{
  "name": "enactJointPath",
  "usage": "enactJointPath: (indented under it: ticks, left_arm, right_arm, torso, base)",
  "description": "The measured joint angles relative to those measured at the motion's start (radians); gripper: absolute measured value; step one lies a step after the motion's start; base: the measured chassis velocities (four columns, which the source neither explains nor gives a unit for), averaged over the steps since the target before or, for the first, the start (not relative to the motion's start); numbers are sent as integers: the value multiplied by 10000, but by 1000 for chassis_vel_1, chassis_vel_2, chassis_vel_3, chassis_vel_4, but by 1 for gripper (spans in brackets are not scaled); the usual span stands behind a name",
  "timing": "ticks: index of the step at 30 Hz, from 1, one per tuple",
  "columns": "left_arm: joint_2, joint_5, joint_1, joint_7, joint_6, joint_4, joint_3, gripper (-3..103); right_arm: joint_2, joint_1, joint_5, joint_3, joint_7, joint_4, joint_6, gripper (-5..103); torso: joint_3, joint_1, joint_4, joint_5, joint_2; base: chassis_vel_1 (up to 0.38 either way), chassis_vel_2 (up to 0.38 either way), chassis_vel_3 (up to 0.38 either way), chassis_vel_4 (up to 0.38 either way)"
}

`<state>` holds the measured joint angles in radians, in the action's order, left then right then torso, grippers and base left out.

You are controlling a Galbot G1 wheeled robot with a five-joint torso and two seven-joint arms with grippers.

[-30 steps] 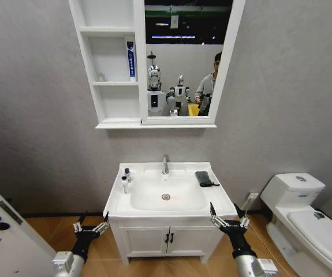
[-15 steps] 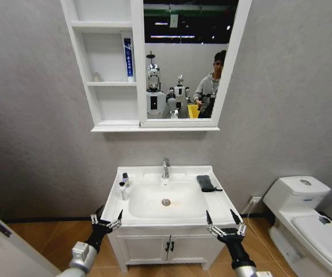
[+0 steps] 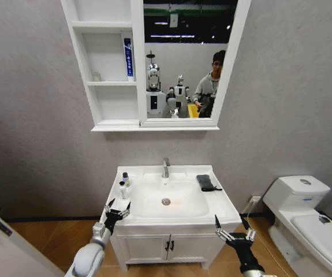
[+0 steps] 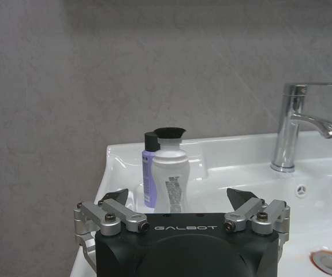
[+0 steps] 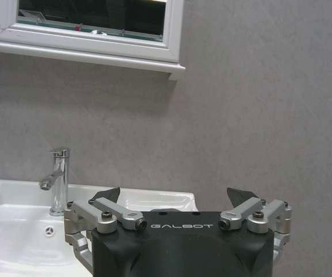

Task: Move facial cleanser and shampoo from washbasin to cabinet, then wipe washbasin with towel.

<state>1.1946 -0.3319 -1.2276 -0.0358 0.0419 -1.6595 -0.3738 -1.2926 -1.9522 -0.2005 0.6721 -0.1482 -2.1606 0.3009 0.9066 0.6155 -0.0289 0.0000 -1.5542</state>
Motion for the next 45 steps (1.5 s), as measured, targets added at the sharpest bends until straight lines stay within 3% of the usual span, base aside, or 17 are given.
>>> enactJointPath:
  ticks: [5,11,14,16,17,19,20,27,30,34,40,42,43,45]
  left_arm:
    - [130,-135,1115,-152,77,1033,254,97]
    - [315,-69,1495,-278,11,1547,314,97]
    - [433,-61,1618,-343,-29,1762,303,89]
    - [441,-77,1612,-348,-50,1774,278,77]
    - [441,-77,1612,-348,-50,1774,278,77]
    - [397,-140,1551,-279,-57,1742,262,66]
    - [397,-140,1551,-279,-57,1742,262,66]
    - [168,-158,1250,-63,-125,1392,96,35]
    - [95,-180,1175,-64,-126,1226,52,32]
    - [-283,-395,929,-161,-24,615,-148,29]
    - [-1310,-1206,776,-625,617,-1135,-406,29]
    - [-2237,-1946,1038,-1123,1206,-2290,-520,29]
    - [-2237,-1946,1038,-1123,1206,-2290,-520,29]
    - [-3428,-3075,1602,-1708,1773,-3028,-581,29]
  right_arm:
    - [33,61,-527,623,-15,12,0,100]
    - [36,56,-639,724,-18,19,7,100]
    - [32,62,-698,747,-27,13,9,100]
    - [50,78,-765,796,-30,6,9,100]
    - [50,78,-765,796,-30,6,9,100]
    - [64,124,-796,842,-59,13,8,100]
    - [64,124,-796,842,-59,13,8,100]
    - [77,190,-853,902,-98,30,0,100]
    - [65,204,-854,884,-100,45,-1,100]
    - [27,321,-852,668,-176,92,-26,100]
    - [1,490,-826,396,-224,149,-70,100]
    - [3,596,-815,288,-228,208,-116,100]
    - [3,596,-815,288,-228,208,-116,100]
    - [14,712,-806,218,-229,304,-133,100]
  torso:
    - [1,1,0,1,0]
    - [1,0,2,0,0]
    - [0,0,1,0,0]
    - [0,1,1,1,0]
    - [0,1,1,1,0]
    - [0,0,1,0,0]
    - [0,0,1,0,0]
    - [0,-1,2,-2,0]
    - [0,-1,2,-2,0]
    - [-1,-2,2,-3,0]
    - [-1,-2,2,1,0]
    - [-1,-2,3,-4,-1]
    - [-1,-2,3,-4,-1]
    - [-1,-2,2,1,-1]
  base:
    - [0,0,0,0]
    - [0,0,0,0]
    - [0,0,0,0]
    - [0,0,0,0]
    - [0,0,0,0]
    - [0,0,0,0]
    - [0,0,0,0]
    - [0,0,0,0]
    - [0,0,0,0]
    - [0,0,0,0]
    - [0,0,0,0]
    - [0,0,0,0]
    - [0,0,0,0]
    - [0,0,0,0]
